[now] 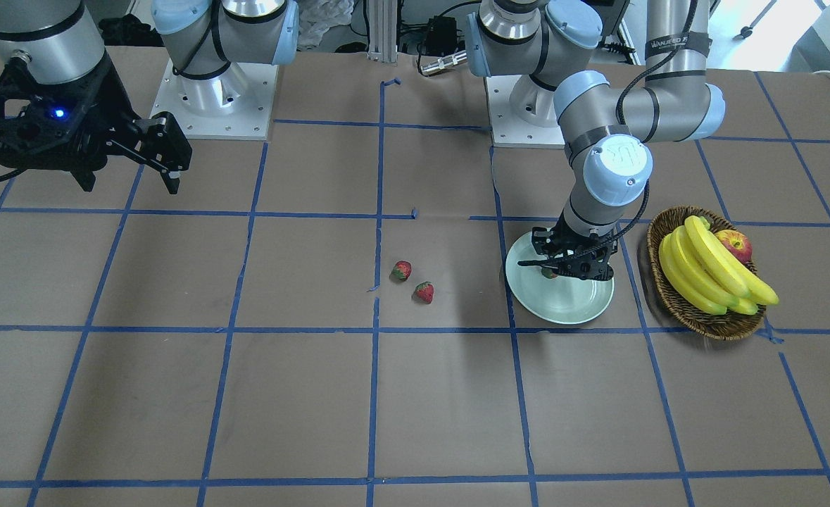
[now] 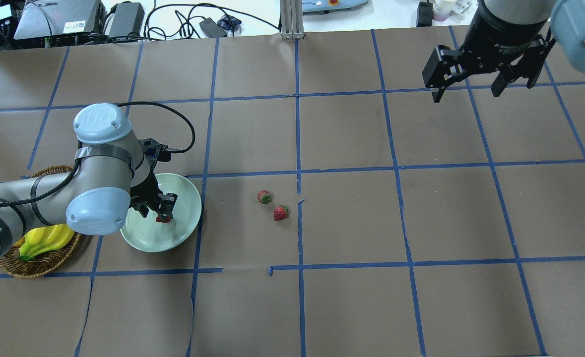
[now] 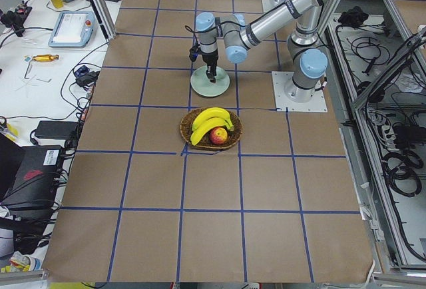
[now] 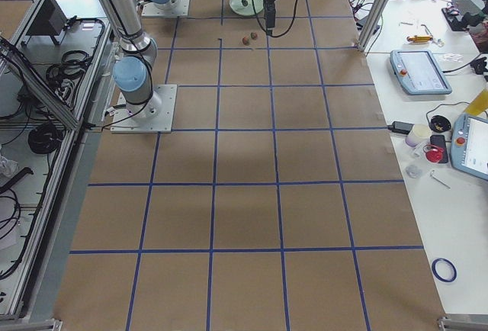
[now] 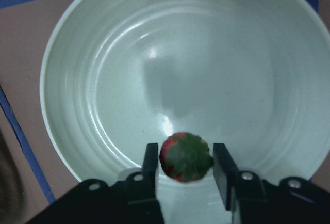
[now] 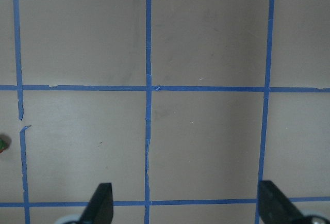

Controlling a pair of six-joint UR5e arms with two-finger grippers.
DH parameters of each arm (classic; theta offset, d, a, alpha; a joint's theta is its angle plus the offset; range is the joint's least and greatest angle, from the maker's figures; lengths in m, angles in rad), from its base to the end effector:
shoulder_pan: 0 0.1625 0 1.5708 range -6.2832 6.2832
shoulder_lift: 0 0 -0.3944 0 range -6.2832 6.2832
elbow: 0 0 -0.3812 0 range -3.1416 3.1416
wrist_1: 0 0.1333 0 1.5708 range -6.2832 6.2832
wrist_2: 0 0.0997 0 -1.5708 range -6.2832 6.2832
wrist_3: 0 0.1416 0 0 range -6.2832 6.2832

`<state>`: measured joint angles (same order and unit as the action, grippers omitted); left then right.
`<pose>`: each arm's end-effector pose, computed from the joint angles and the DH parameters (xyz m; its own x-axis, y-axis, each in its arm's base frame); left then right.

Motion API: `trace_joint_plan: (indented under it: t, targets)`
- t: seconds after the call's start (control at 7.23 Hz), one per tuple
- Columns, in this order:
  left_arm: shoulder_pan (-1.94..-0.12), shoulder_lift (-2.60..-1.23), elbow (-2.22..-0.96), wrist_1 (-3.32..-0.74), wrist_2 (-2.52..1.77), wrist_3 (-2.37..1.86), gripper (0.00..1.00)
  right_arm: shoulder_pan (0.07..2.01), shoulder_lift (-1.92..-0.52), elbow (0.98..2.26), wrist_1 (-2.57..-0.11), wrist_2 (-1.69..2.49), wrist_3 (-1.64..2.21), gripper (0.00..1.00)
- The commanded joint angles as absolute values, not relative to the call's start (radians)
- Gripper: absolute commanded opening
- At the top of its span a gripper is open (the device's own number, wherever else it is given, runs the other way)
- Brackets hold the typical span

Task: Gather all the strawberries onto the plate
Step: 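Carry the strawberry over the plate and open the left gripper, then move the left gripper back and grasp the second strawberry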

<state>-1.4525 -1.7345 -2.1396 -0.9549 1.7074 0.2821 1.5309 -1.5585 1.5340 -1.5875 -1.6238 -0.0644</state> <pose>-0.0624 -0.4408 0.1458 -0.9793 0.1774 -0.0975 0.1618 0.9755 0.1494 0.1061 -0.4960 0.4290 -0.9982 -0.0223 0.0555 -0.0244 0.9990 -0.0377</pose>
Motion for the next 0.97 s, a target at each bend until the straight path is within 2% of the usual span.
trace_joint_plan:
  t: [0.0, 0.42, 0.83]
  targets:
    - [-1.488, -1.724, -2.125, -0.934, 1.621, 0.203, 1.0, 1.531, -1.559, 1.534, -1.586, -1.624, -0.064, 1.0]
    - [-1.716, -1.799, -2.001, -0.867, 1.533, -0.235, 1.0, 1.531, -1.559, 1.535, -1.586, -1.623, -0.064, 1.0]
    - [-1.845, -1.922, -1.988, -0.706, 1.549, -0.44, 1.0, 1.531, -1.559, 1.536, -1.586, -1.621, -0.064, 1.0]
